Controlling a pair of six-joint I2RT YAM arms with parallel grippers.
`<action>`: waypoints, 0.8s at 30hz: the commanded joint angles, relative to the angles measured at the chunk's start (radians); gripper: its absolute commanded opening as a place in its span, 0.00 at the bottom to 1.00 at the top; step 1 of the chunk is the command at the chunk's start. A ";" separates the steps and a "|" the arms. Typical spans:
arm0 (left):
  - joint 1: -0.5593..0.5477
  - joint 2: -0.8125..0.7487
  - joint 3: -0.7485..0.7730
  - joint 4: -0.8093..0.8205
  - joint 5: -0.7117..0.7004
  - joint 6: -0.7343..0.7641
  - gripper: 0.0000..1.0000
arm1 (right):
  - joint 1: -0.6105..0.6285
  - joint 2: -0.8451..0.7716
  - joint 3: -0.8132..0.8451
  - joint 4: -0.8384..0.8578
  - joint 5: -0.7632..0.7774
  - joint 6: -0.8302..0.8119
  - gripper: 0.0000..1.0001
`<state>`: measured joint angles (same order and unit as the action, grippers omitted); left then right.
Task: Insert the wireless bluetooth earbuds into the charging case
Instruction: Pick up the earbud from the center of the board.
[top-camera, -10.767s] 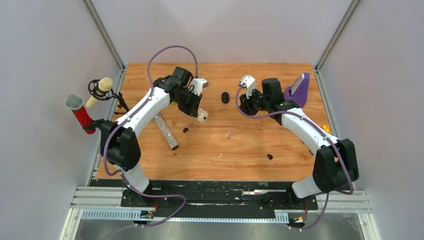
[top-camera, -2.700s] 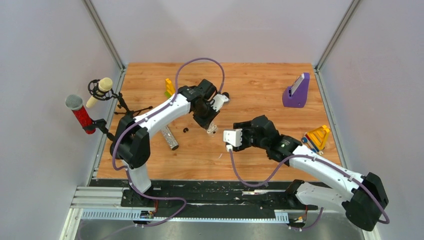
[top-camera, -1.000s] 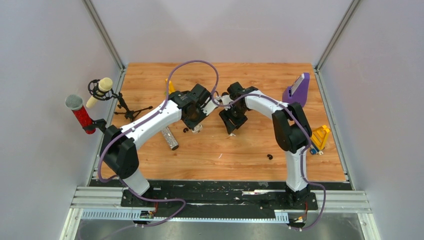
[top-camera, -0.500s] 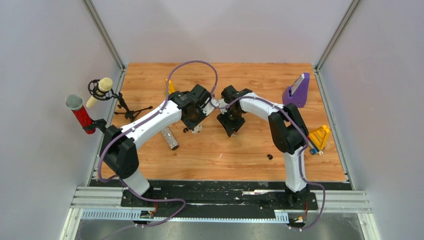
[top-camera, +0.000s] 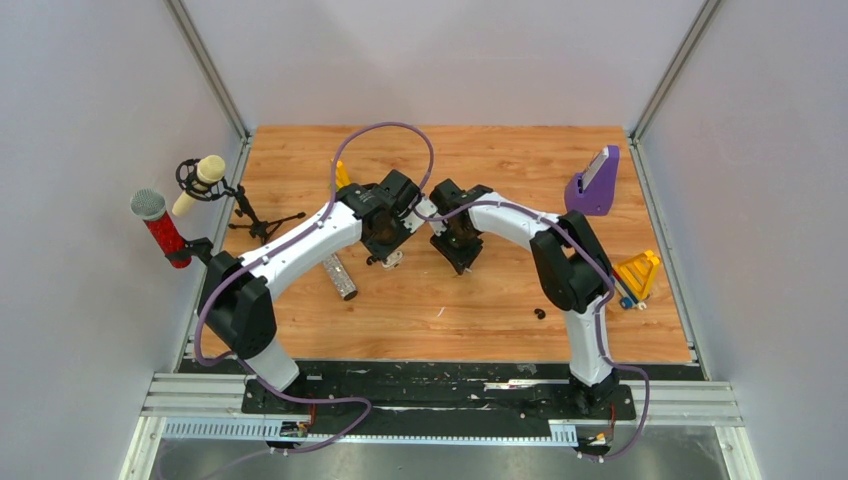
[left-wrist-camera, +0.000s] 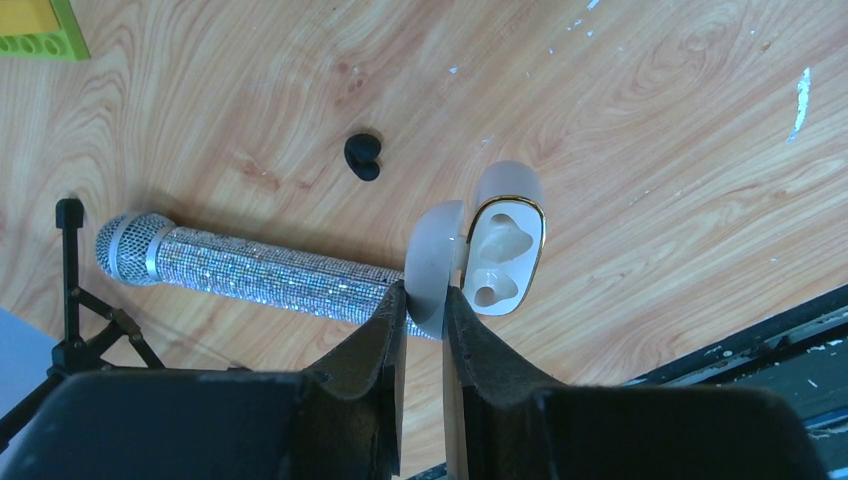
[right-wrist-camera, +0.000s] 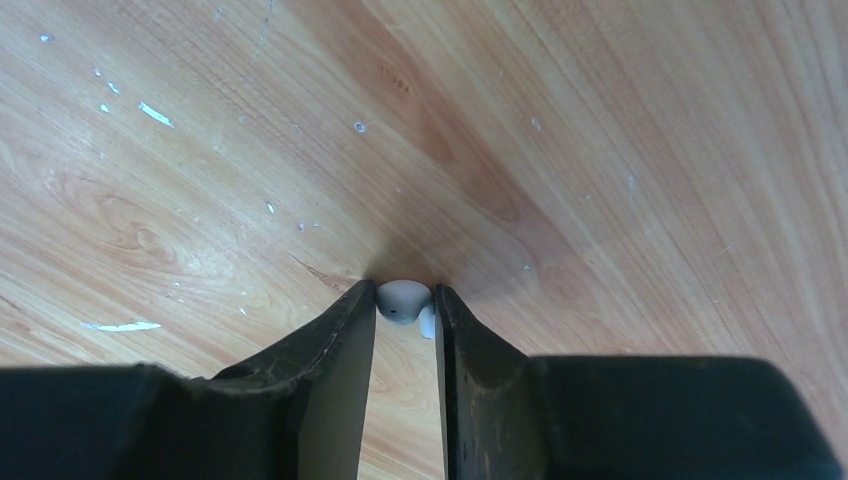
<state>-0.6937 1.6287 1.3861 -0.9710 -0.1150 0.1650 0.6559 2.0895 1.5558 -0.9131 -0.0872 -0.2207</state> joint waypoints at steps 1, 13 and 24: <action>-0.032 -0.035 0.005 0.073 0.063 0.053 0.17 | 0.059 -0.009 -0.034 0.040 0.059 -0.049 0.27; -0.032 -0.048 0.008 0.063 0.108 0.055 0.17 | 0.038 -0.170 -0.088 0.116 -0.019 -0.106 0.08; -0.032 0.000 0.045 0.044 0.220 0.051 0.16 | -0.102 -0.618 -0.390 0.447 -0.289 -0.231 0.01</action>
<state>-0.7177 1.6062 1.3952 -0.9390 0.0288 0.2001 0.5781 1.6604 1.2636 -0.6975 -0.2096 -0.3557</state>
